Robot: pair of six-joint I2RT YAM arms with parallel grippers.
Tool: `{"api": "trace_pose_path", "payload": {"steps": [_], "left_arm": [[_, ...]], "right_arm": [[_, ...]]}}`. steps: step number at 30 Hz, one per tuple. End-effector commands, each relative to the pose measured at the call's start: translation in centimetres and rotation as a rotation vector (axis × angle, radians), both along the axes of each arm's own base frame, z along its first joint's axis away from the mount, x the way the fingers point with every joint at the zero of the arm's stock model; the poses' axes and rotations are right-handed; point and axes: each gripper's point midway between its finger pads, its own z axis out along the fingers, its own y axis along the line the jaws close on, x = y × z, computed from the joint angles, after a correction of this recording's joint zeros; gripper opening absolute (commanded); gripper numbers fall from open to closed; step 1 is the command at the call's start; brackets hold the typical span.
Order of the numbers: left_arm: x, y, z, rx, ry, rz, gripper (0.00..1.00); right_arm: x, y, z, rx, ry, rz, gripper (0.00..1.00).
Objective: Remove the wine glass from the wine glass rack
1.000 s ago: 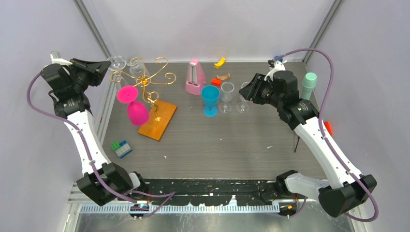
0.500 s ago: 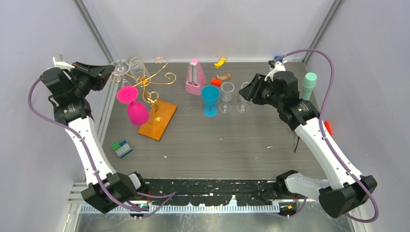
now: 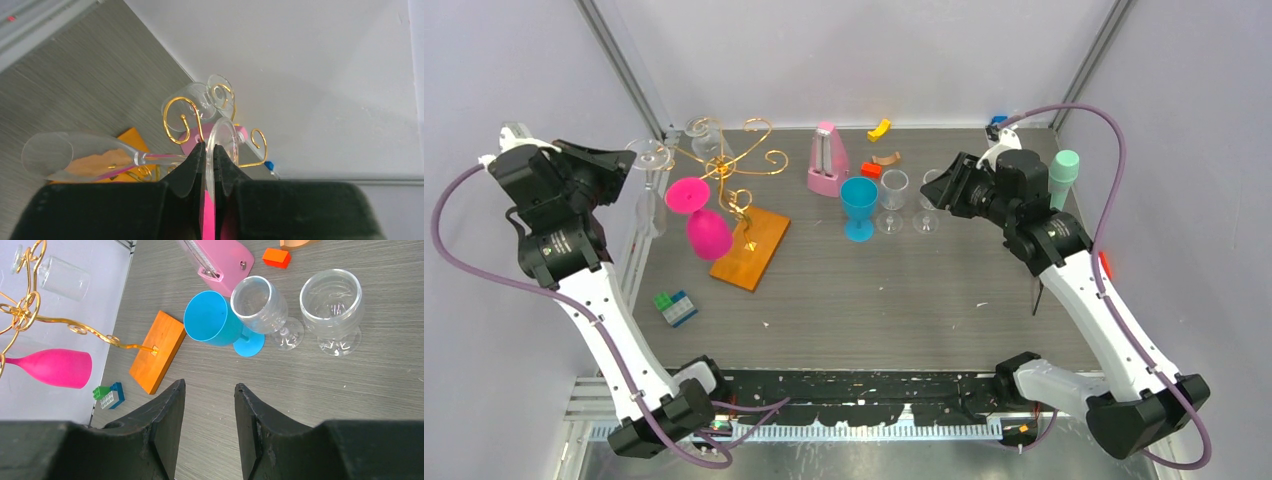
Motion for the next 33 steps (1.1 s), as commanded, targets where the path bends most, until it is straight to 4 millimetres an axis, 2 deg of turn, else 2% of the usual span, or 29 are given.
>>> {"api": "trace_pose_path", "payload": {"steps": [1, 6, 16, 25, 29, 33], "left_arm": [[-2.2, 1.6, 3.2, 0.155, -0.019, 0.113, 0.00], [-2.6, 1.4, 6.3, 0.198, -0.074, 0.116, 0.00], [-2.5, -1.3, 13.1, 0.206, -0.238, -0.010, 0.00], [-1.5, -3.9, 19.2, 0.108, -0.447, -0.167, 0.00], [-0.7, -4.7, 21.1, 0.078, -0.509, -0.252, 0.00], [-0.9, -5.8, 22.7, 0.027, -0.581, -0.329, 0.00]], "right_arm": [[-0.5, 0.0, 1.7, 0.034, -0.046, 0.005, 0.47], [-0.7, -0.1, 2.0, 0.041, -0.049, -0.001, 0.47], [-1.1, -0.2, 2.7, 0.062, -0.053, -0.004, 0.47], [-1.4, -0.1, 3.1, 0.074, -0.058, 0.003, 0.47], [-1.6, 0.0, 3.4, 0.077, -0.064, 0.010, 0.47], [-1.5, 0.0, 3.4, 0.084, -0.066, 0.010, 0.47]]}}
